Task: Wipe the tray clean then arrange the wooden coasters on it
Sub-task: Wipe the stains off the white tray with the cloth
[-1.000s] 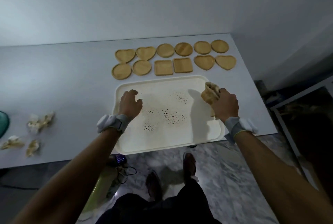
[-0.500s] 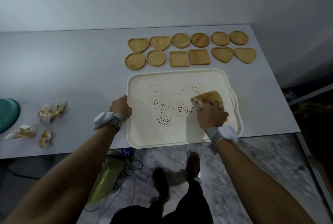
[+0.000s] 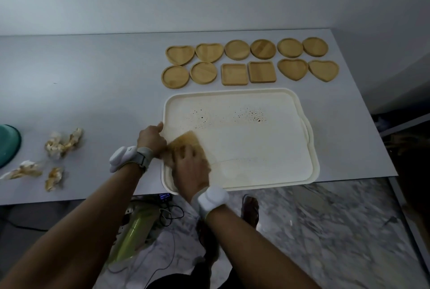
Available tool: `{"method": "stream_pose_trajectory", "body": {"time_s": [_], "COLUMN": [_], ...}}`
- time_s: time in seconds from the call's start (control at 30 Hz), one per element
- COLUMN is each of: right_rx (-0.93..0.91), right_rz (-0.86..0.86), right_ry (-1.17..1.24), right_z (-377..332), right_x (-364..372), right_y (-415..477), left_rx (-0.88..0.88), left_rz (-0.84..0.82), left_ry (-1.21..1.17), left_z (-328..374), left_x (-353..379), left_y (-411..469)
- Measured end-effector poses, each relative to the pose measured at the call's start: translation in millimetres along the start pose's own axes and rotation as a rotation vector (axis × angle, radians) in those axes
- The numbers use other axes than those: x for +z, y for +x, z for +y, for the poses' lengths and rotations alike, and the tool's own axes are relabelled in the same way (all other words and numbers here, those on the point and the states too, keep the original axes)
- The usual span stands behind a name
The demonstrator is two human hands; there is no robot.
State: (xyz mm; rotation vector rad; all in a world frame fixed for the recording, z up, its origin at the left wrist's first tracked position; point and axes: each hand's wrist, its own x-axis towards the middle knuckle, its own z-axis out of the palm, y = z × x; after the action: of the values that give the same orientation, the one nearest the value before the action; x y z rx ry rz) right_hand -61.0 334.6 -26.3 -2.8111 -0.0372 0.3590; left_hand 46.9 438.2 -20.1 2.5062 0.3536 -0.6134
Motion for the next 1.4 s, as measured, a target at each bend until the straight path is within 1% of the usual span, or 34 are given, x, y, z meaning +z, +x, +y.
{"method": "stream_pose_trajectory", "body": {"time_s": [0.07,0.17,0.23,0.3,0.43,0.5,0.57,0.67,0.73,0.83,0.87,0.93,1.0,1.1,1.17,1.27,1.4], "right_rx": [-0.062,-0.099,-0.062,0.048,0.369,0.492,0.538,0.496,0.376,0.110,0.046,-0.018,-0.050,-0.057,-0.028,0.092,0.262], "right_rz": [0.011,0.047,0.080,0.136,0.214,0.255,0.262,0.245,0.202,0.169,0.164,0.146,0.122,0.106,0.102,0.102,0.197], "right_ry": [-0.080,-0.023,0.016,0.015,-0.012,0.010,0.016,0.061,0.086,0.112,0.127,0.121,0.071,0.080,0.057,0.040,0.027], "right_z": [3.6,36.7,69.6,109.5,191.0,210.7,207.2,170.4,132.4,69.7,52.9,32.1,28.2,41.3,60.0,103.9,170.2], "right_x": [7.6,2.7,-8.1,-19.2,-37.1,-42.0,-41.3,-32.3,-22.6,-11.1,-9.6,-10.7,-13.2,-22.7,-29.1,-41.2,-61.3], "right_y": [-8.8,-19.3,-28.0,-34.9,-44.6,-46.7,-44.1,-35.9,-29.4,-13.4,-5.2,15.4,38.8,67.3,80.7,90.7,83.1], "left_rx": [-0.005,-0.007,-0.012,-0.019,-0.035,-0.041,-0.049,-0.047,-0.044,-0.028,-0.021,-0.014,-0.016,-0.010,-0.011,-0.009,-0.021], "left_rz": [0.003,-0.013,-0.011,-0.006,-0.022,-0.041,-0.044,-0.049,-0.052,-0.054,-0.057,-0.064,-0.059,-0.041,-0.039,-0.038,-0.018], "left_ry": [-0.006,-0.043,-0.048,-0.046,-0.072,-0.094,-0.117,-0.126,-0.124,-0.101,-0.096,-0.105,-0.107,-0.075,-0.063,-0.056,-0.074], "left_z": [-0.7,-0.2,0.5,0.8,1.3,1.5,1.7,1.8,1.5,0.2,-0.2,-1.0,-1.9,-4.0,-4.1,-4.2,-5.0], "left_x": [0.2,1.4,1.6,1.3,0.1,-0.3,-0.1,0.6,0.3,0.5,1.0,1.8,2.7,5.3,7.2,8.9,8.9], "left_y": [0.0,-0.9,-1.5,-2.2,-3.2,-2.8,-2.6,-2.3,-2.0,-1.5,-1.3,-0.2,1.6,4.3,5.7,6.8,5.7]}}
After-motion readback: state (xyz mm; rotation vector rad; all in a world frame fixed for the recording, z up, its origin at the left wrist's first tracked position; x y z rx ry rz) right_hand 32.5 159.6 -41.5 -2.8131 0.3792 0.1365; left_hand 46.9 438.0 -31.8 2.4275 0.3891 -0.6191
